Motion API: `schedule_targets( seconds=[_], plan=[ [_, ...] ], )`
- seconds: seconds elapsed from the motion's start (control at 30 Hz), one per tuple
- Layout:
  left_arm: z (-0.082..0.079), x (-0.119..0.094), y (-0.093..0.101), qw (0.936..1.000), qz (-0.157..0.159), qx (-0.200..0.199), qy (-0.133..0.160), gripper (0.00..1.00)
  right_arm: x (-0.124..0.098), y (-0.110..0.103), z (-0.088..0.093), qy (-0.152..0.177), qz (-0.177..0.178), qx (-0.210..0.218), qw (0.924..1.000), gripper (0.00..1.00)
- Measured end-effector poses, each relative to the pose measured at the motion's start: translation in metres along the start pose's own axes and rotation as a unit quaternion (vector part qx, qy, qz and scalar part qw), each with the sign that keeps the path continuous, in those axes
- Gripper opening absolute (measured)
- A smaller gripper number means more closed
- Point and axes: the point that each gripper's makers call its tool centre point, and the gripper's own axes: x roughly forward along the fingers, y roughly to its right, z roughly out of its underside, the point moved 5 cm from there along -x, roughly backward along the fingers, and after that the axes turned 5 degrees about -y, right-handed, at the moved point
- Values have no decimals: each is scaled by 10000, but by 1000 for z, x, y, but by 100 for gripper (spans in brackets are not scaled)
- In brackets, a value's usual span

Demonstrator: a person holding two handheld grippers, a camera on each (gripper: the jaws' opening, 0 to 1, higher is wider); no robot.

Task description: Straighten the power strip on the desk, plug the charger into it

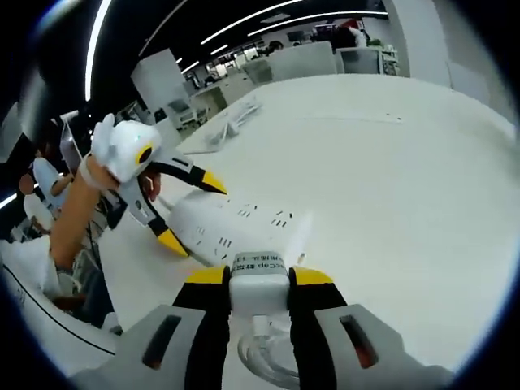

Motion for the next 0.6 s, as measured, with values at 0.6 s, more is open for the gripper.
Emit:
schedule_targets(
  seconds=[0.6],
  plan=[
    [-1, 0, -4, 9941, -460, -978, -27, 69, 21, 18, -51, -1634, 545, -579, 9834, 26]
  ],
)
